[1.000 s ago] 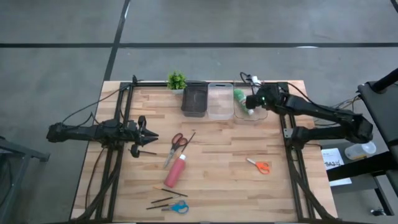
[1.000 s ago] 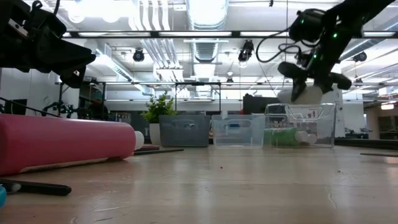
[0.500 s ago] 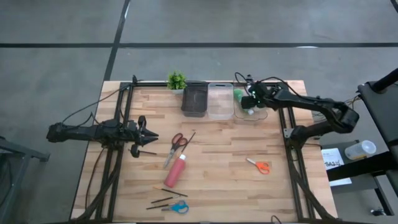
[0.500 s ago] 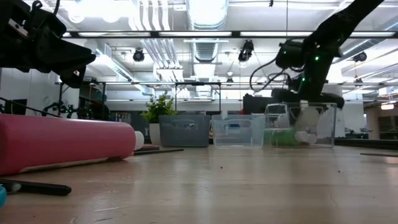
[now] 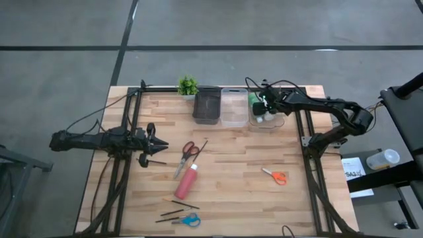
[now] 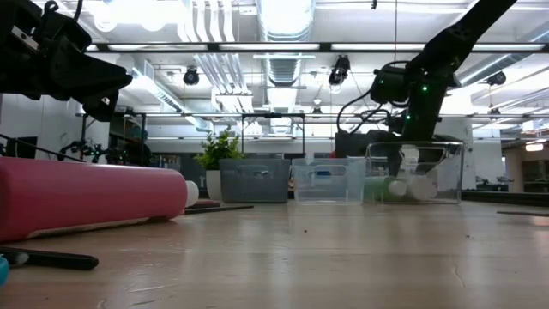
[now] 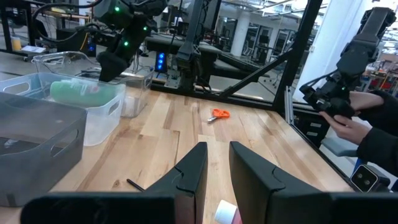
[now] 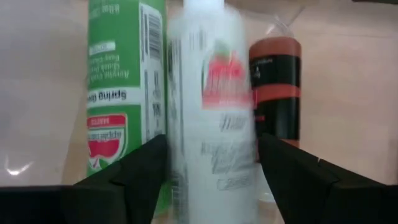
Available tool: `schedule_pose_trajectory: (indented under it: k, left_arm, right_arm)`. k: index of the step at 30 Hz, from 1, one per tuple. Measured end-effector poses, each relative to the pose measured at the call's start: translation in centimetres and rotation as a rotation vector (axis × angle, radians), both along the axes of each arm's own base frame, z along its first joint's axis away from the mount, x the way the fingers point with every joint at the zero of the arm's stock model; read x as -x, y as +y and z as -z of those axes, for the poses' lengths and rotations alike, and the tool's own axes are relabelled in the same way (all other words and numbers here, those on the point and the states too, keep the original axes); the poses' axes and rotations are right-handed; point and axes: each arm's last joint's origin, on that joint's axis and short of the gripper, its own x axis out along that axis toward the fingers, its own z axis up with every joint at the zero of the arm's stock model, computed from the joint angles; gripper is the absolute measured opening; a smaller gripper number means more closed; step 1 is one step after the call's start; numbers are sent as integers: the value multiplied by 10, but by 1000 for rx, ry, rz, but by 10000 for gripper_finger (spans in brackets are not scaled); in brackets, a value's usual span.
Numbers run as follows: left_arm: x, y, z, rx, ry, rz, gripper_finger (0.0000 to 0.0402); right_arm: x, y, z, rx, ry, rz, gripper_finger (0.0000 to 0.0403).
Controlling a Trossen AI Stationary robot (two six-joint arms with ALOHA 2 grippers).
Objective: Pick & Place Paint Supplies
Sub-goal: Put the white paint bottle into the transparent bin, then put the pink paint bottle into the transparent bin
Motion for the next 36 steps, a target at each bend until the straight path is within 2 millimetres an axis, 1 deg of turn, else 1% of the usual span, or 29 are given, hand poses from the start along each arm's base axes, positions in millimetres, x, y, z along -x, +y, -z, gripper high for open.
schedule_pose_trajectory:
  k: [15,18,22,26,29,34,36]
  left_arm:
    - [0,0,0,0,0,0,77]
    - [0,0,0,0,0,0,77]
    - [0,0,0,0,0,0,77]
    - [0,0,0,0,0,0,77]
    - [0,0,0,0,1,0,77]
    - [0,0,0,0,0,0,77]
    - [0,0,0,0,0,0,77]
  right_arm:
    - [0,1,-4,0,-19,-31,262]
    - [1,3,-10,27,-24,-76,262]
    - [1,10,-25,68,-65,-167,262]
    - [-4,24,-45,163,-118,-296,262]
    - [-10,41,-60,238,-160,-435,262]
    - [-26,77,-78,284,-303,-818,263]
    - [-33,91,-84,333,-352,-968,263]
